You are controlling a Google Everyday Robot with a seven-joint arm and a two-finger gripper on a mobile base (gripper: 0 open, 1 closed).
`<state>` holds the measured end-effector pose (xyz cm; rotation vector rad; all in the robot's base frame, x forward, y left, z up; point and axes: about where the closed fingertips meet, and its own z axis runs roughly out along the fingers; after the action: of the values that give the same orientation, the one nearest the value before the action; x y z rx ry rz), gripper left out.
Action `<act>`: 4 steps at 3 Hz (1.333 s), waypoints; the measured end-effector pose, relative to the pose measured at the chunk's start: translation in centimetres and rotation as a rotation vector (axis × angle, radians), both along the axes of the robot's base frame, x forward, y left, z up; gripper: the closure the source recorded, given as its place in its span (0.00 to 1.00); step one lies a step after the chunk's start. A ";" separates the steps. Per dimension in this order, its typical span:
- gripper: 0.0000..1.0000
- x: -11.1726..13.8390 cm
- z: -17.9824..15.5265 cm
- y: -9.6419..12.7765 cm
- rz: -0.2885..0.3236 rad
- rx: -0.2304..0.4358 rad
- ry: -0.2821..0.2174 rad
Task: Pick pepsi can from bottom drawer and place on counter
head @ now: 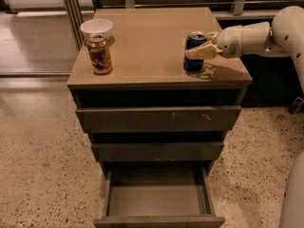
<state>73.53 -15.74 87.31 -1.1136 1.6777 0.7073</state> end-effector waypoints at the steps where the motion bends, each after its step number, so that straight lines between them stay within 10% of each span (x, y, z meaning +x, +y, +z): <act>1: 0.59 0.0 0.0 0.0 0.000 0.000 0.000; 4: 0.00 0.0 0.0 0.0 0.000 0.000 0.000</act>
Offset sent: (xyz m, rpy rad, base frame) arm 0.0000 0.0000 0.0000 0.0000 0.0000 0.0000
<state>73.53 -15.72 87.30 -1.1137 1.6776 0.7075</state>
